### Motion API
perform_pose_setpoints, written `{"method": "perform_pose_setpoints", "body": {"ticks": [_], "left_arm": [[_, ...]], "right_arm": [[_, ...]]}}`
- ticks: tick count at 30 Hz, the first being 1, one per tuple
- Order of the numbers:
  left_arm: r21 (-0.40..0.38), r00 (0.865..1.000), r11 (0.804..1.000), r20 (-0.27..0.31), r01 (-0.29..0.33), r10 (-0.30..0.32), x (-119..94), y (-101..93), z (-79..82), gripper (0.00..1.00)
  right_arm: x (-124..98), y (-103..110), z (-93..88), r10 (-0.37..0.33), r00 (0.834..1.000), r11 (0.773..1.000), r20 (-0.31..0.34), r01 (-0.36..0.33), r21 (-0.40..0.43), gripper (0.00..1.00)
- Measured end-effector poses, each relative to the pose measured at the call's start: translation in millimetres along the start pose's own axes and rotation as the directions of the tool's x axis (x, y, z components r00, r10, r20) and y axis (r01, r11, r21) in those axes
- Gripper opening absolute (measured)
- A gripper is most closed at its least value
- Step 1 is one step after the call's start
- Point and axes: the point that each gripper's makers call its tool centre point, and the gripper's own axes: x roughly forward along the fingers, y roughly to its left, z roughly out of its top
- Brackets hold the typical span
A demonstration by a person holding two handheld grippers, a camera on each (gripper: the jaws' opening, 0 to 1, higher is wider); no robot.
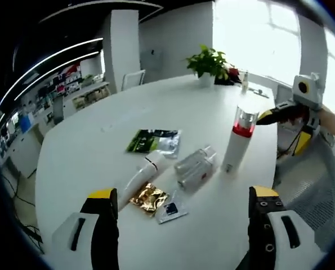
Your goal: Arrange the skincare products in the storage area until every visible bottle or jar stands upright without overlapping.
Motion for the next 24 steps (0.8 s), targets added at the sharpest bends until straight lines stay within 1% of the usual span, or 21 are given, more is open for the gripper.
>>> {"method": "perform_pose_setpoints", "body": {"ticks": [3, 6, 7, 8, 11, 14, 15, 17, 20, 23, 24], "left_arm": [[0.010, 1.000, 1.000, 0.003, 0.005, -0.005, 4.5, 6.7, 4.8, 0.88], [0.061, 1.000, 0.998, -0.021, -0.013, 0.015, 13.4, 20.2, 7.4, 0.86], [0.070, 0.999, 0.997, -0.030, -0.020, 0.022, 15.6, 23.9, 7.6, 0.84], [0.096, 0.999, 0.995, -0.041, -0.024, 0.028, 18.5, 28.2, 8.4, 0.82], [0.136, 0.998, 0.990, -0.046, -0.030, 0.036, 26.0, 37.0, 12.2, 0.74], [0.159, 0.997, 0.987, -0.079, -0.012, 0.025, 34.0, 43.2, 10.2, 0.70], [0.179, 0.995, 0.984, -0.100, -0.008, 0.027, 37.2, 47.3, 7.9, 0.69], [0.216, 0.992, 0.976, -0.123, -0.006, 0.033, 42.3, 54.2, 5.8, 0.65], [0.233, 0.990, 0.972, -0.137, 0.015, 0.018, 49.6, 59.5, 5.8, 0.60], [0.273, 0.985, 0.961, -0.173, 0.038, 0.010, 55.1, 63.6, 3.1, 0.51], [0.284, 0.982, 0.958, -0.188, 0.047, 0.008, 58.7, 65.7, 1.7, 0.49]], "right_arm": [[-1.1, -1.3, -2.6, -0.012, 1.000, 1.000, -0.012, 0.012, -0.001, 0.66], [0.0, 1.5, -3.8, 0.001, 1.000, 1.000, -0.016, -0.001, -0.004, 0.63], [0.5, 2.3, -4.4, 0.003, 1.000, 1.000, -0.020, -0.004, -0.008, 0.63], [1.3, 2.7, -4.9, 0.001, 1.000, 1.000, -0.025, -0.002, -0.014, 0.61], [2.6, 2.6, -3.7, 0.002, 1.000, 1.000, -0.021, -0.002, -0.012, 0.59], [3.3, 1.9, -3.0, -0.001, 1.000, 1.000, -0.021, 0.001, -0.015, 0.56], [3.5, 1.9, -2.5, -0.001, 1.000, 1.000, -0.019, 0.001, -0.015, 0.55], [3.8, 2.2, -2.5, 0.001, 1.000, 1.000, -0.020, -0.002, -0.018, 0.54], [3.7, 1.9, -3.9, 0.001, 1.000, 1.000, -0.022, -0.001, -0.013, 0.53], [3.5, 1.7, -3.8, 0.001, 1.000, 1.000, -0.016, -0.001, 0.000, 0.54], [3.2, 2.2, -3.6, 0.002, 1.000, 1.000, -0.015, -0.002, 0.001, 0.54]]}}
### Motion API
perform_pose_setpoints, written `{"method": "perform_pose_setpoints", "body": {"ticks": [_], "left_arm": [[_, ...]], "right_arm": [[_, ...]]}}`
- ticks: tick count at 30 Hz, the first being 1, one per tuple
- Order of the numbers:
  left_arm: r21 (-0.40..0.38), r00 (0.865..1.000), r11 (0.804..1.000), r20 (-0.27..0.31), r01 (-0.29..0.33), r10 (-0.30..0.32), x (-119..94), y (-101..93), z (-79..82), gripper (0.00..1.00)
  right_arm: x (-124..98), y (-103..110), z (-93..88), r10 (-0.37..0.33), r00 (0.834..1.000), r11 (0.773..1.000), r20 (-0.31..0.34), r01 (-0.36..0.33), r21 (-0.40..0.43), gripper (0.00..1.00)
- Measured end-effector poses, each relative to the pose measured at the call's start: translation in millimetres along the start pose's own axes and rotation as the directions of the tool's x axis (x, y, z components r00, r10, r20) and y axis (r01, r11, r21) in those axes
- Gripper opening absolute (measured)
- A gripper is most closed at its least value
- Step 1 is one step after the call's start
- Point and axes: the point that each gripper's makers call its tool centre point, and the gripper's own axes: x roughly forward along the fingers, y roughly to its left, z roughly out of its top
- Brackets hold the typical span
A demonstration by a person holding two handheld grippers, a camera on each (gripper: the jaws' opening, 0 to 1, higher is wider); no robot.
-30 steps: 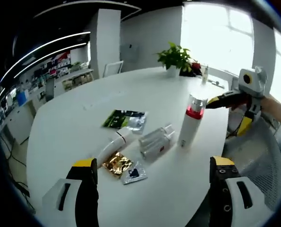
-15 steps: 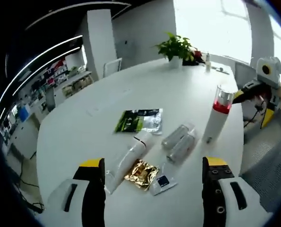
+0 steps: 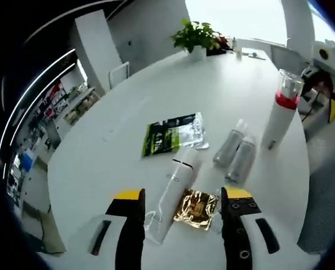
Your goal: Arrange the skincare products in the storage area until every visible bottle or jar stands upright without overlapping.
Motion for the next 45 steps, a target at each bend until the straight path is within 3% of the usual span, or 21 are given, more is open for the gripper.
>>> {"method": "perform_pose_setpoints", "body": {"ticks": [5, 9, 19, 29, 42, 45], "left_arm": [[0.055, 0.997, 0.998, -0.069, 0.032, -0.028, 14.5, 4.4, -9.7, 0.42], [0.073, 0.989, 0.994, -0.128, 0.086, -0.076, 26.1, 2.5, -18.0, 0.42], [0.058, 0.975, 0.986, -0.174, 0.154, -0.142, 39.4, 14.8, -21.1, 0.40], [0.085, 0.937, 0.963, -0.270, 0.254, -0.223, 56.2, 15.3, -32.8, 0.37], [0.110, 0.892, 0.937, -0.362, 0.331, -0.272, 69.2, 13.4, -38.7, 0.36], [0.138, 0.884, 0.932, -0.388, 0.335, -0.261, 71.5, 14.4, -42.8, 0.35]], "right_arm": [[0.1, 0.9, -2.5, -0.004, 1.000, 1.000, -0.021, 0.003, -0.020, 0.54], [0.3, 0.9, -5.1, -0.004, 0.999, 1.000, -0.032, 0.003, -0.016, 0.54], [-2.4, 0.6, -10.5, -0.011, 0.999, 1.000, -0.046, 0.011, 0.002, 0.53], [-1.6, -6.5, -9.5, -0.021, 0.998, 1.000, -0.059, 0.022, 0.014, 0.52], [-2.5, -10.1, -14.9, -0.038, 0.996, 0.999, -0.076, 0.041, 0.034, 0.52], [-2.9, -11.2, -15.0, -0.044, 0.996, 0.998, -0.074, 0.047, 0.041, 0.51]]}}
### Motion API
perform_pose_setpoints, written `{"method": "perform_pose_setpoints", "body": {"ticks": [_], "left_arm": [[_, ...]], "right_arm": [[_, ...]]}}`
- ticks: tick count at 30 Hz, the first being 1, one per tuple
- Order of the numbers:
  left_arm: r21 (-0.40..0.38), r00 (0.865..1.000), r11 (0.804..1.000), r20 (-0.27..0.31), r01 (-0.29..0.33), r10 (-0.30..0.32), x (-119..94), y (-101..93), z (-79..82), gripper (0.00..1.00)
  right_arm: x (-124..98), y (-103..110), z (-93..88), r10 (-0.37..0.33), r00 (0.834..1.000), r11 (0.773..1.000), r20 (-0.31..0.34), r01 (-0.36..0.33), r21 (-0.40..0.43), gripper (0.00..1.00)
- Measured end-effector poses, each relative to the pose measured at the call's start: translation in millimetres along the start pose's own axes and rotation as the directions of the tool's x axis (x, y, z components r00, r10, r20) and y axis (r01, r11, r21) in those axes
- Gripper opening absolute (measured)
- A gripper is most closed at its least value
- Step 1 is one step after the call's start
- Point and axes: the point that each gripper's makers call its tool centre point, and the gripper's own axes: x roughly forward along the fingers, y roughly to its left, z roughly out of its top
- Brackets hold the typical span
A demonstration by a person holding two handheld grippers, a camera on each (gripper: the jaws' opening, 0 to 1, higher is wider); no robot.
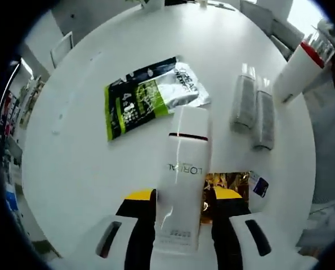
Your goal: Arrange the skincare products in the storage area until every visible bottle or jar stands upright without overlapping.
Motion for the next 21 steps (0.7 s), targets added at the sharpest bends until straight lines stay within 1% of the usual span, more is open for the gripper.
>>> {"method": "perform_pose_setpoints", "body": {"ticks": [1, 6, 10, 11, 12, 14, 15, 16, 21], "left_arm": [[0.007, 1.000, 1.000, -0.008, 0.000, 0.000, 0.8, 0.0, -1.0, 0.34], [0.013, 1.000, 1.000, -0.009, 0.009, -0.008, 2.5, 0.6, 0.7, 0.32], [0.018, 0.999, 0.999, -0.013, 0.031, -0.031, 3.7, -0.5, 1.7, 0.32], [0.001, 0.999, 0.999, -0.002, 0.042, -0.042, 4.7, -2.2, 3.3, 0.31], [-0.024, 0.998, 0.998, 0.025, 0.052, -0.051, 6.1, -5.0, 7.1, 0.32], [-0.010, 0.999, 0.999, 0.015, 0.039, -0.039, 5.6, -5.0, 6.5, 0.32], [0.017, 0.999, 0.999, 0.014, 0.038, -0.038, 5.5, -6.1, 7.2, 0.31], [0.019, 0.999, 0.999, 0.017, 0.047, -0.047, 5.4, -7.5, 7.6, 0.31], [-0.006, 0.999, 0.999, 0.015, 0.036, -0.036, 5.5, -7.1, 7.8, 0.29]], "right_arm": [[-0.1, -0.7, -0.3, -0.003, 1.000, 1.000, 0.000, 0.003, 0.002, 0.51], [0.1, -2.6, -1.7, -0.006, 1.000, 1.000, -0.004, 0.006, 0.007, 0.51], [1.3, -2.7, -2.4, -0.005, 1.000, 1.000, -0.003, 0.005, 0.010, 0.51], [1.7, -2.5, -2.6, -0.004, 1.000, 1.000, -0.003, 0.004, 0.011, 0.51], [2.5, -1.9, -3.0, -0.002, 1.000, 1.000, -0.004, 0.002, 0.013, 0.51], [4.0, -0.8, -3.4, 0.002, 1.000, 1.000, -0.004, -0.002, 0.013, 0.51], [4.8, -0.3, -3.4, 0.004, 1.000, 1.000, -0.002, -0.004, 0.014, 0.51], [5.5, -0.1, -3.6, 0.006, 1.000, 1.000, -0.002, -0.006, 0.015, 0.51], [6.5, 0.7, -2.5, 0.012, 1.000, 1.000, -0.001, -0.012, 0.011, 0.50]]}}
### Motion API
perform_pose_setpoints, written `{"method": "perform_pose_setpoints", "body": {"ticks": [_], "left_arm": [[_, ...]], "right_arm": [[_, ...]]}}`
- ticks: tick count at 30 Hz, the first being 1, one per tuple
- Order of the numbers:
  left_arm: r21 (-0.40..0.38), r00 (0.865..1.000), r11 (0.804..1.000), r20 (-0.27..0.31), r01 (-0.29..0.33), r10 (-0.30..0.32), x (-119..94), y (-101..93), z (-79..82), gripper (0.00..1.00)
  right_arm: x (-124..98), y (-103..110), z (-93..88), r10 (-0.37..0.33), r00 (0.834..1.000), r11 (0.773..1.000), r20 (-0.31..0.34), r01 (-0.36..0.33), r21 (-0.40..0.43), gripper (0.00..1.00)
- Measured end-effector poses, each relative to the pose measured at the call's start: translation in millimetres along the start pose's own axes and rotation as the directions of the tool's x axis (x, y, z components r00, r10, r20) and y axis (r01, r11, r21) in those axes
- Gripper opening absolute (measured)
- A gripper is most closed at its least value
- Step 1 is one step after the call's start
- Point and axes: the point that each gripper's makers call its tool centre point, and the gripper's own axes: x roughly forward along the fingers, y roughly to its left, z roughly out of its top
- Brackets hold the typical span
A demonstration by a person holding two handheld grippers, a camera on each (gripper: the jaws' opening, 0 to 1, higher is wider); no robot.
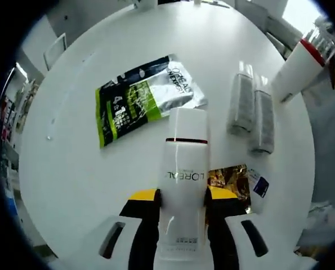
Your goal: Arrange the skincare products in the storage area until every visible bottle or jar stands upright without overlapping.
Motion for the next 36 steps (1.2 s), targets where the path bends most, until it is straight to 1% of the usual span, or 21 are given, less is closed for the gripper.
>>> {"method": "perform_pose_setpoints", "body": {"ticks": [4, 6, 9, 18, 20, 23, 25, 27, 30, 32, 33, 34, 36], "left_arm": [[-0.038, 1.000, 0.999, 0.015, -0.012, 0.013, -0.2, 0.8, 0.2, 0.28], [-0.069, 1.000, 0.997, 0.014, -0.019, 0.020, -0.3, 0.6, -0.5, 0.27], [-0.068, 1.000, 0.997, 0.002, -0.026, 0.026, 0.0, 0.1, -0.1, 0.27], [-0.084, 0.999, 0.996, 0.000, -0.038, 0.038, -0.6, -2.1, -0.4, 0.23], [-0.086, 0.999, 0.995, -0.008, -0.052, 0.051, -1.0, -4.1, 0.0, 0.21], [-0.073, 0.998, 0.995, -0.005, -0.070, 0.070, -2.1, -6.2, -0.2, 0.19], [-0.074, 0.996, 0.994, 0.009, -0.083, 0.084, -2.8, -6.5, -0.3, 0.19], [-0.106, 0.994, 0.989, 0.026, -0.102, 0.106, -3.6, -6.6, -0.9, 0.18], [-0.127, 0.988, 0.982, 0.050, -0.138, 0.146, -5.7, -7.4, -1.3, 0.16], [-0.138, 0.985, 0.979, 0.062, -0.151, 0.161, -7.6, -9.1, -1.2, 0.15], [-0.143, 0.984, 0.978, 0.067, -0.153, 0.163, -8.2, -9.3, -1.0, 0.15], [-0.173, 0.987, 0.977, 0.070, -0.128, 0.142, -7.9, -12.9, -1.6, 0.15], [-0.181, 0.987, 0.976, 0.084, -0.122, 0.139, -8.6, -12.2, -2.1, 0.13]], "right_arm": [[-1.1, 0.1, -1.6, -0.004, 1.000, 1.000, -0.002, 0.004, 0.000, 0.50], [-1.8, 0.6, -3.5, -0.006, 1.000, 1.000, -0.001, 0.006, 0.005, 0.50], [-2.2, 1.6, -4.9, -0.007, 1.000, 1.000, -0.001, 0.007, 0.008, 0.50], [-4.2, 2.8, -0.8, -0.011, 1.000, 1.000, 0.012, 0.011, 0.007, 0.50], [-4.5, 3.4, 0.1, -0.012, 1.000, 1.000, 0.014, 0.012, 0.002, 0.49], [-4.6, 4.7, 2.1, -0.010, 1.000, 1.000, 0.022, 0.010, 0.006, 0.49], [-4.8, 5.7, 2.1, -0.009, 1.000, 1.000, 0.020, 0.009, 0.007, 0.49], [-5.2, 7.5, 2.6, -0.005, 1.000, 1.000, 0.021, 0.004, 0.014, 0.49], [-6.3, 9.3, 3.8, 0.001, 1.000, 0.999, 0.029, -0.002, 0.036, 0.48], [-7.3, 9.4, 4.7, 0.000, 1.000, 0.999, 0.032, -0.001, 0.040, 0.48], [-7.5, 9.8, 4.8, 0.001, 1.000, 0.999, 0.031, -0.002, 0.042, 0.48], [-7.9, 10.5, 4.8, 0.002, 1.000, 0.999, 0.030, -0.003, 0.042, 0.48], [-8.5, 12.3, 4.8, 0.004, 1.000, 0.999, 0.027, -0.005, 0.039, 0.48]]}}
